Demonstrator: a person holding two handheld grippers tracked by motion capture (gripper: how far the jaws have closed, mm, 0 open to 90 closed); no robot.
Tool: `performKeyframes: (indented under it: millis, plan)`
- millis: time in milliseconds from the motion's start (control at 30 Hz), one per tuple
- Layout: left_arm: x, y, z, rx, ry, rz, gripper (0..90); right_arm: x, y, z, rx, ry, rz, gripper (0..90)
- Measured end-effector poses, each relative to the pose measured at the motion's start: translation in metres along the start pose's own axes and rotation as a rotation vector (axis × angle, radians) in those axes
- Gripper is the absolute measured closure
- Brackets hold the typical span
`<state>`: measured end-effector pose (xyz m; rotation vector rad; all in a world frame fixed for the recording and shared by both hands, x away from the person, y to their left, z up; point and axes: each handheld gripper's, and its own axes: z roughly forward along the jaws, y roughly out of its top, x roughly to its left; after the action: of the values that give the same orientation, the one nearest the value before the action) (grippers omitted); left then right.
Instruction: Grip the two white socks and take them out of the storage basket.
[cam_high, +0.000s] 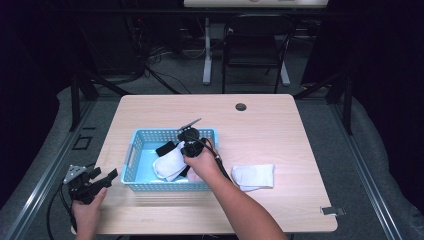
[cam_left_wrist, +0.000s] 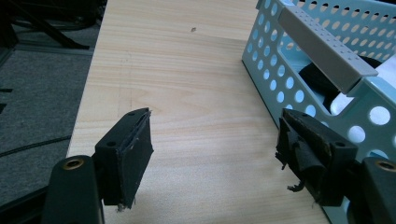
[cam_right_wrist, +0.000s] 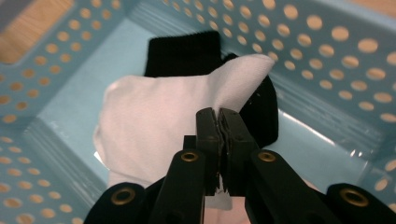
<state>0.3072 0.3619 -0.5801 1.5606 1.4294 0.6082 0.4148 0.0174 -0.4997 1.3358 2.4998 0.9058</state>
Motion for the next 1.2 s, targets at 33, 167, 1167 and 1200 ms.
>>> performKeyframes:
  millis: [33,167,1167,1200]
  plan:
    - [0.0,0.0,0.0,-0.001,0.0,0.0,26.5,0.003,0.0,-0.004,-0.014,0.007,-0.022,87.6]
    - [-0.001,0.0,0.0,-0.002,0.001,0.001,26.5,0.017,0.001,-0.02,-0.081,0.03,-0.083,87.8]
    - [-0.001,0.0,0.0,-0.001,0.002,0.0,26.5,0.043,-0.006,-0.102,-0.448,0.047,-0.217,88.3]
    - [-0.001,0.0,0.0,-0.002,0.001,0.001,26.5,0.042,-0.006,-0.104,-0.45,0.045,-0.215,88.3]
